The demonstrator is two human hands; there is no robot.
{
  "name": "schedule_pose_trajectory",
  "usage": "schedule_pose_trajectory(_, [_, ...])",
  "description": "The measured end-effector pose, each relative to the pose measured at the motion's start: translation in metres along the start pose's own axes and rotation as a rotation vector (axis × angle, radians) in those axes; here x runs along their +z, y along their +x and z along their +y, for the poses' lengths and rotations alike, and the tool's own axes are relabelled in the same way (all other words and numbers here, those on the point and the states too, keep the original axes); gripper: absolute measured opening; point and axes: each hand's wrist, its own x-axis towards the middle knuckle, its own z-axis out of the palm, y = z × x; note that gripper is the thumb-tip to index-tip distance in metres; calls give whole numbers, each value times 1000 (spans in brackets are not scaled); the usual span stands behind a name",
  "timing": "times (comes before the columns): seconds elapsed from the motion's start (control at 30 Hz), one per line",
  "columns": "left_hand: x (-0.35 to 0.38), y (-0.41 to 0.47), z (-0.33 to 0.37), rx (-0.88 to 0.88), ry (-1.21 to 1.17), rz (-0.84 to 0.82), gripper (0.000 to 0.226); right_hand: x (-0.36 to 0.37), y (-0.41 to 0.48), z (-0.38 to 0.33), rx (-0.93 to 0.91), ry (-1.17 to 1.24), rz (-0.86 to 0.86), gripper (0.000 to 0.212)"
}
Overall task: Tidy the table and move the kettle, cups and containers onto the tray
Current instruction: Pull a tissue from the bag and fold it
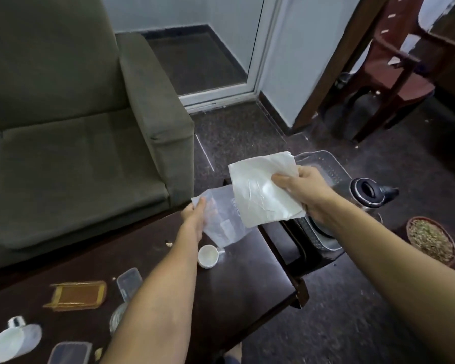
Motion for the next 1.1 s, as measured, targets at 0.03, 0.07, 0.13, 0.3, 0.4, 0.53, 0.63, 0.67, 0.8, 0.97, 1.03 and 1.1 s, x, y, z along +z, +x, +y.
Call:
schedule_pose_trajectory(0.03, [0,12,-8,-32,10,-2,31,2,4,9,6,14,-12,11])
schedule_pose_trajectory(0.07, [-1,22,-15,-63,19,1,37,3,8,17,13,28,-18,11])
schedule_pose_trajectory(0.13, [-5,39,-25,-96,33,8,41,6,15,32,28,60,-23,10])
schedule_pose_trajectory(0.3, [-11,65,-32,-122,141,29,53,13,24,55,41,87,-71,8])
schedule_pose_trajectory(0.4, [-21,55,-30,-49,475,172,75,24,20,56,57,88,-111,9])
schedule_pose_trajectory(0.53, [-34,4,4,123,232,103,82,46,10,32,56,72,-194,10])
schedule_pose_trajectory(0.63, [-51,-47,46,61,-18,-304,101,68,-2,-6,9,33,-285,10])
schedule_pose_trajectory(0.67, [-60,-63,60,87,-35,-374,100,77,-7,-21,-14,10,-318,10])
schedule_pose_trajectory(0.8, [-105,-122,110,221,-146,-430,57,111,-34,-81,-117,-96,-452,7])
schedule_pose_trajectory(0.97, [-176,-189,170,345,-56,-277,44,148,-75,-143,-218,-140,-623,19])
schedule_pose_trajectory(1.03, [-206,-217,190,383,-71,-200,41,160,-96,-164,-226,-177,-726,29])
schedule_pose_trajectory(1.1, [-235,-241,208,446,-85,-126,38,175,-115,-181,-246,-230,-788,35])
